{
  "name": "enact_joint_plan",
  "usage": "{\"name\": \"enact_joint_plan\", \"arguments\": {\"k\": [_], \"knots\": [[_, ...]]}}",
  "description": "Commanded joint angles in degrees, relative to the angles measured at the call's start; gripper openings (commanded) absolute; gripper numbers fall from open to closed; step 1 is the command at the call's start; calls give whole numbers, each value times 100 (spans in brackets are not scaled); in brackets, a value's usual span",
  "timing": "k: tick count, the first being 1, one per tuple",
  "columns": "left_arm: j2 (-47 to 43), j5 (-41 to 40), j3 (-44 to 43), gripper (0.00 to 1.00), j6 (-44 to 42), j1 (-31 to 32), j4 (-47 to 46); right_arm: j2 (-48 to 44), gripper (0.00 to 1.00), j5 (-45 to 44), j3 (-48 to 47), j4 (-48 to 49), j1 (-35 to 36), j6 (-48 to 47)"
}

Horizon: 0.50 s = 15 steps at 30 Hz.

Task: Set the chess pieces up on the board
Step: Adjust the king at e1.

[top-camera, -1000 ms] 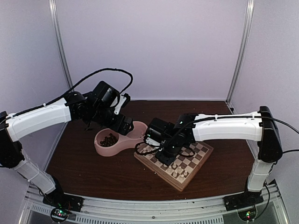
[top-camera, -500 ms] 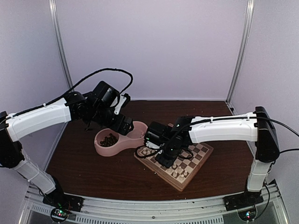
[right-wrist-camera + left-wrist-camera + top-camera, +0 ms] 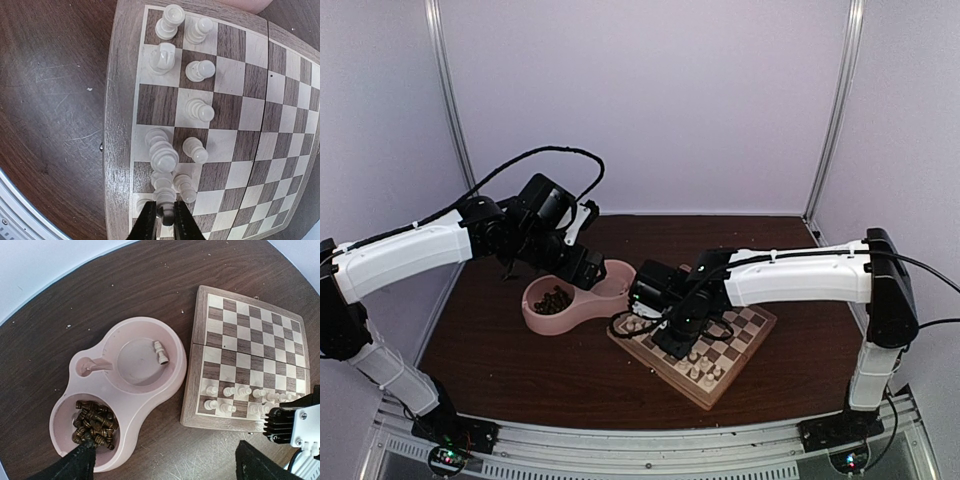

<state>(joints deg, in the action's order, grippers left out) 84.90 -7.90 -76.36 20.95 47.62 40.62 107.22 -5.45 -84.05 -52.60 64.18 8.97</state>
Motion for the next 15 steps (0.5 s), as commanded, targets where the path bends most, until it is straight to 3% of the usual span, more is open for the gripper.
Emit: {"name": "enact_joint_plan", "arguments": {"k": [1, 15], "knots": [[-18, 51, -63, 98, -38, -46, -54, 65, 12, 34, -17, -84, -24, -18], [-9, 85, -72, 98, -29, -42, -54, -164, 7, 281, 10, -66, -27, -46]]}}
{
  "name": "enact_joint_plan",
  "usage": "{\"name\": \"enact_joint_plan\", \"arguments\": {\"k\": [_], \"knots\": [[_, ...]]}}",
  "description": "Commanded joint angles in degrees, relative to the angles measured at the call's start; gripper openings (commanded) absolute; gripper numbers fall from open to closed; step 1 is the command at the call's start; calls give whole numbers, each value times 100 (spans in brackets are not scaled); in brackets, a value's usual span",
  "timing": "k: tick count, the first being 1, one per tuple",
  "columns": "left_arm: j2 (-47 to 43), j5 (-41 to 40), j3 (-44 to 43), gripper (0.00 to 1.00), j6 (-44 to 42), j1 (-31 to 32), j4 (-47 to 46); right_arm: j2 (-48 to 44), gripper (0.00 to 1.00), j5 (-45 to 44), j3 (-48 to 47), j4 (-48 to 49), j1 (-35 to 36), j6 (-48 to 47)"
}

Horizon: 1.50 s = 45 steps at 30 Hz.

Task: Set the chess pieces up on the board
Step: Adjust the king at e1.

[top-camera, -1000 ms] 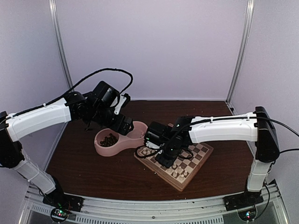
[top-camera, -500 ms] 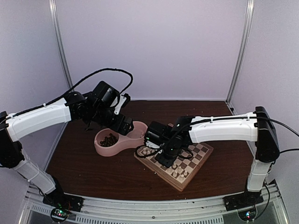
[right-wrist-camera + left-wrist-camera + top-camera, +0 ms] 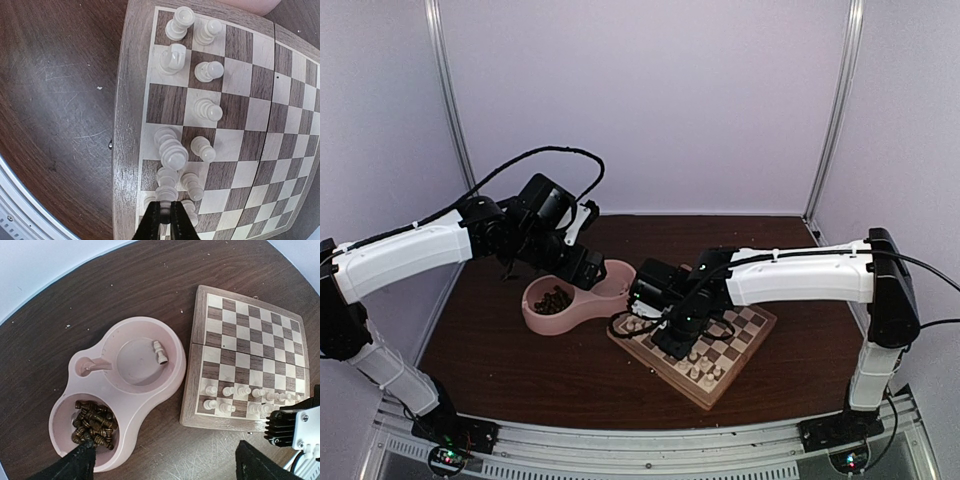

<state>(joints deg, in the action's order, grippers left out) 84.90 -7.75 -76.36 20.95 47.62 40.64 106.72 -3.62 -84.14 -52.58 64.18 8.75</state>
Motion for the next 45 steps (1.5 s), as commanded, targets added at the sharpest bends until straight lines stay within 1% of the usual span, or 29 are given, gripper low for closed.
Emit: {"name": "enact_joint_plan", "arguments": {"k": [1, 5, 10, 24, 33, 38, 42, 45], "knots": [[-8, 71, -66, 98, -30, -44, -59, -108, 7, 97, 19, -68, -23, -23], [-17, 74, -55, 98, -30, -48, -56, -123, 4, 128, 21, -60, -28, -5], [-18, 75, -49, 98, -25, -44, -56, -175, 3, 202, 12, -64, -28, 6], [0, 98, -55, 98, -12, -42, -56, -215, 4, 280, 44, -60, -25, 4], [13, 86, -55, 98, -12, -42, -56, -206, 27, 213, 31, -67, -22, -1], [11, 80, -63, 98, -21, -42, -51, -357, 35, 146, 28, -24, -18, 4], [24, 81, -37, 98, -21, -42, -58, -624, 52, -28, 101, 154, -30, 41], [21, 65, 44, 98, 46, -42, -80, -898, 59, -244, 200, 386, -31, 135]]}}
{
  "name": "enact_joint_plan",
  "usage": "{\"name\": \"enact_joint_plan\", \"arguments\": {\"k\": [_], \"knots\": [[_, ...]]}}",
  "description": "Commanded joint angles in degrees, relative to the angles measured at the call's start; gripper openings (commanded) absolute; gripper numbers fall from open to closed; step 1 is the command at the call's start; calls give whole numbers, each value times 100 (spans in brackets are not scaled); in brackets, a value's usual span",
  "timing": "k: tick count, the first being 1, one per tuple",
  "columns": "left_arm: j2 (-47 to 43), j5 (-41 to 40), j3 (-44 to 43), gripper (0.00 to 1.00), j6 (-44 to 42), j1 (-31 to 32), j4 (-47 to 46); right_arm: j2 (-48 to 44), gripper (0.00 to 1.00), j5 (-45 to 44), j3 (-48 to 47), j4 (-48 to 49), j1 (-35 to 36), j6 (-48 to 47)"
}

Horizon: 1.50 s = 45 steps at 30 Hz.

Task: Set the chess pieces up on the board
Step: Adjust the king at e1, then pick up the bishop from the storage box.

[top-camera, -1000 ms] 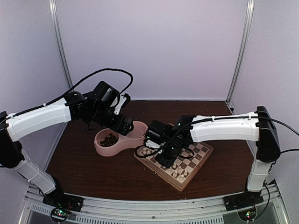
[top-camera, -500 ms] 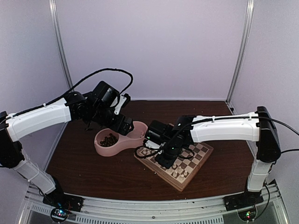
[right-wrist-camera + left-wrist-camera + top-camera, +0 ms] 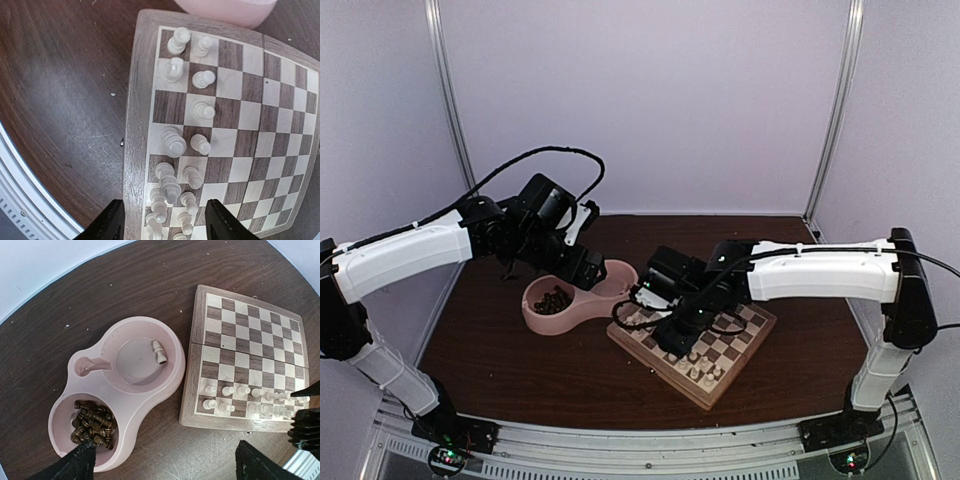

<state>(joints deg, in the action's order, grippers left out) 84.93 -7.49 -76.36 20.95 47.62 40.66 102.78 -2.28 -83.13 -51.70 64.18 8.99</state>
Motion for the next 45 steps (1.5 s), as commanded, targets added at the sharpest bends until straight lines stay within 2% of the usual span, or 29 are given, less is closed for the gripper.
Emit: {"name": "enact_joint_plan", "arguments": {"k": [1, 8, 15, 19, 24, 26, 29, 32, 37, 41, 45], "knots": [[9, 37, 113, 98, 94, -42, -145, -590, 60, -419, 107, 339, -34, 126], [-40, -243, 521, 98, 573, -42, -875, -1392, 65, -912, 351, 764, -45, 251], [292, 102, -219, 98, 571, -46, -1631, -1993, 67, -1107, 767, 1202, -54, 378], [686, -443, -954, 98, 440, -77, -1256, -2225, 67, -1124, 703, 1107, -50, 566], [773, -445, -476, 98, 481, -77, -1478, -2645, 67, -1017, 688, 968, -52, 616], [789, -59, -179, 98, 547, -84, -1719, -2816, 68, -974, 790, 1030, -55, 625], [830, 169, -232, 97, 760, -82, -1452, -3018, 68, -922, 969, 1162, -54, 658], [588, 552, 301, 96, 1080, 6, -1566, -3178, 68, -1038, 986, 1115, -52, 677], [231, 581, 781, 95, 1436, 20, -1200, -3728, 66, -1459, 1239, 945, -59, 808], [334, 167, 347, 85, 1047, 7, -482, -4318, 64, -1524, 1904, 1178, -85, 1031], [864, 174, -325, 63, 727, -148, 40, -4774, 62, -1467, 2442, 1378, -107, 1247]]}}
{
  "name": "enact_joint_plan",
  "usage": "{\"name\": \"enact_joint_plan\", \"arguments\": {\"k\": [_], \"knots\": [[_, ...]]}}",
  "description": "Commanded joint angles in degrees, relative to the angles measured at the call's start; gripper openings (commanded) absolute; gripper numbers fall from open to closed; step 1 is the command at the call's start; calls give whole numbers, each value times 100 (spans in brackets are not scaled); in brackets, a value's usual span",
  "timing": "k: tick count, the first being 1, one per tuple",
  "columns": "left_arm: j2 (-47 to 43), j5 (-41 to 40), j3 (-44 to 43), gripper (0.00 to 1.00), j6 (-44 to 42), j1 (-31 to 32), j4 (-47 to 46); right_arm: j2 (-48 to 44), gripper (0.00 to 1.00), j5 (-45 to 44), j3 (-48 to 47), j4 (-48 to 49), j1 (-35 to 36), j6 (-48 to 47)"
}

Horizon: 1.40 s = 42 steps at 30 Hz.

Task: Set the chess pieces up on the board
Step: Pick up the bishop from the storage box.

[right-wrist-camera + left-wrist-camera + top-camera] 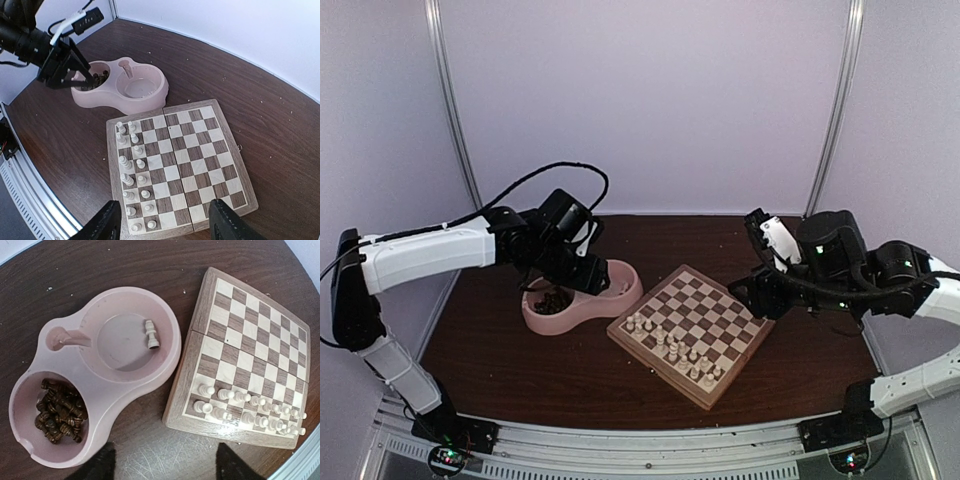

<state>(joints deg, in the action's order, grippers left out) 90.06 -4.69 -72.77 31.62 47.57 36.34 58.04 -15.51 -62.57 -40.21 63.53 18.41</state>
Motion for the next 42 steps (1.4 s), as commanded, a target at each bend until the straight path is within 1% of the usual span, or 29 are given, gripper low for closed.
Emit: {"name": "enact_joint_plan", "arguments": {"k": [1, 2, 3, 6, 9, 13, 15, 19, 22, 25, 27, 33, 39, 42], "knots": [[493, -12, -820, 56, -382, -221, 540, -363, 62, -120, 461, 252, -47, 330], [687, 114, -951, 52, -406, -299, 615, -409, 62, -105, 517, 246, -53, 344], [826, 263, -1052, 51, -424, -383, 627, -428, 62, -106, 539, 218, -57, 347], [1302, 726, -1413, 53, -564, -569, 679, -412, 61, -119, 529, 119, -76, 323], [1948, 909, -2123, 53, -755, -667, 1111, -355, 61, -80, 496, 81, -86, 274], [2817, 903, -2978, 59, -986, -705, 1743, -284, 61, -69, 536, 137, -123, 223], [3101, 770, -3225, 63, -1034, -723, 1936, -255, 61, -51, 579, 172, -137, 224], [3427, 744, -3321, 64, -1035, -811, 2000, -242, 61, 55, 678, 281, -155, 250], [3678, 859, -3376, 69, -1013, -879, 2092, -219, 61, 99, 670, 297, -178, 246], [3864, 715, -3460, 72, -1002, -894, 2317, -168, 61, 131, 605, 288, -204, 188], [3938, 610, -3463, 73, -978, -918, 2400, -109, 61, 155, 537, 270, -225, 148], [4074, 561, -3425, 67, -888, -1049, 2524, 28, 61, 266, 422, 317, -268, 109], [4156, 839, -3514, 64, -861, -1190, 2427, 108, 61, 349, 412, 388, -279, 140], [4231, 801, -3548, 61, -746, -1287, 2525, 113, 61, 372, 411, 382, -280, 168]]}}
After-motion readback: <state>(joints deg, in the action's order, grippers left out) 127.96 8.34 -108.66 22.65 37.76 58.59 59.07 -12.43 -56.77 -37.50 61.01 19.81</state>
